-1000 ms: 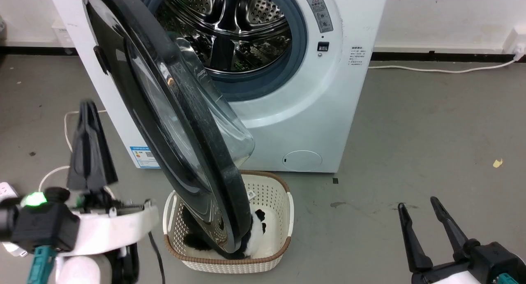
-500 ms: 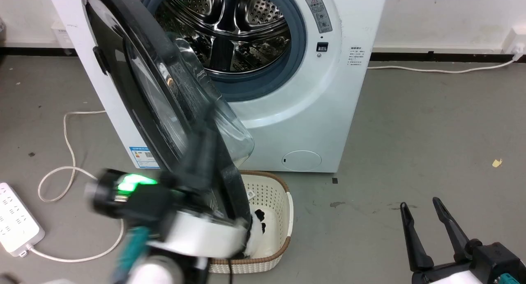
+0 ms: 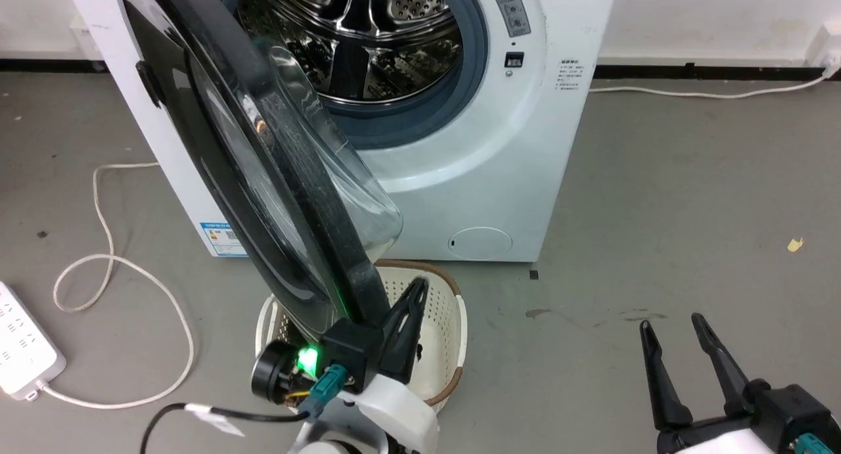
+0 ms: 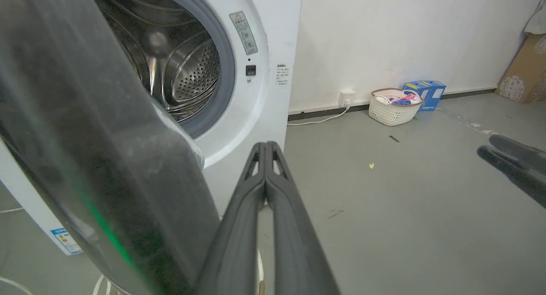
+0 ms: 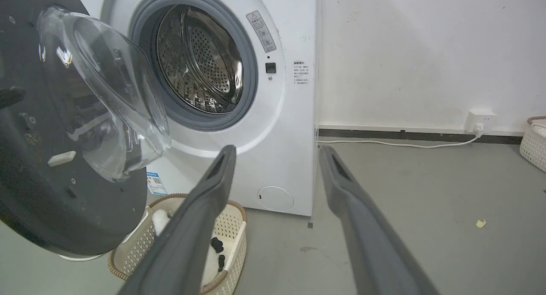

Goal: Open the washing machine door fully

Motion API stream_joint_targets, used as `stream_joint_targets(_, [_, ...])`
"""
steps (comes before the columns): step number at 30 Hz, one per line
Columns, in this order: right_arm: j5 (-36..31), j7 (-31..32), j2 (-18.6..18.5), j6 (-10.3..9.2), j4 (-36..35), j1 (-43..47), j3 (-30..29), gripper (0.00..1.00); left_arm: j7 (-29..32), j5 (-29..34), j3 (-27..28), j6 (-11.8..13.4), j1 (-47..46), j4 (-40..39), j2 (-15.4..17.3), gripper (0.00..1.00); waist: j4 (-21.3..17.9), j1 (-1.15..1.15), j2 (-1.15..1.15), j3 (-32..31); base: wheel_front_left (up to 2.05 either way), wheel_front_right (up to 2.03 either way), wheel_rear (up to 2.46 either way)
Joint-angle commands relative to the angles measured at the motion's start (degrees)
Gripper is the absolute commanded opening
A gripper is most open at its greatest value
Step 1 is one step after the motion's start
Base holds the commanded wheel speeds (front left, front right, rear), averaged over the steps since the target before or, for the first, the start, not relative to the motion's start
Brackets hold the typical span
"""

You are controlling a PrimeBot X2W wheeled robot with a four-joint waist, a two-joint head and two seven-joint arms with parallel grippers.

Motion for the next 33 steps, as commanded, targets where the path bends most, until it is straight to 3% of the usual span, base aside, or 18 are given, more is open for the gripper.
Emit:
stream_joint_targets(1, [0.18, -0.2, 0.24, 0.05, 0.22, -1.04, -0.03, 1.0, 0.06, -0.64, -0.09, -0.2, -0.07, 2.23, -0.15, 0.0, 0.02, 0.0, 0.0, 0.31, 0.0, 0.0, 0.0])
stream_joint_targets(7, [0.04, -0.06, 0.24, 0.05, 0.59, -1.26, 0.18, 1.0, 0.12, -1.71, 1.83, 1.81, -0.62, 7.99, -0.17, 0.0, 0.69, 0.0, 0.0, 0.8, 0.0, 0.0, 0.0])
stream_joint_targets(13, [-0.19, 0.16, 0.24, 0.05, 0.77, -0.97, 0.01, 1.0, -0.25, -2.52, 2.56, 2.04, 0.14, 8.96, 0.65, 0.0, 3.51, 0.0, 0.0, 0.03, 0.0, 0.0, 0.0])
stream_joint_targets(23, [0.3, 0.57, 0.24, 0.05, 1.08, 0.35, 0.12, 1.0, 1.49, -3.31, 3.09, 3.15, 4.28, 5.36, 2.77, 0.0, 13.19, 0.0, 0.0, -2.31, 0.0, 0.0, 0.0])
stream_joint_targets(33, [-0.07, 1.82, 0.24, 0.05, 0.6, 0.46, 1.22, 1.0, 1.95, -5.11, 7.76, 5.18, 4.85, 3.6, 5.7, 0.0, 20.96, 0.0, 0.0, -1.27, 0.0, 0.0, 0.0])
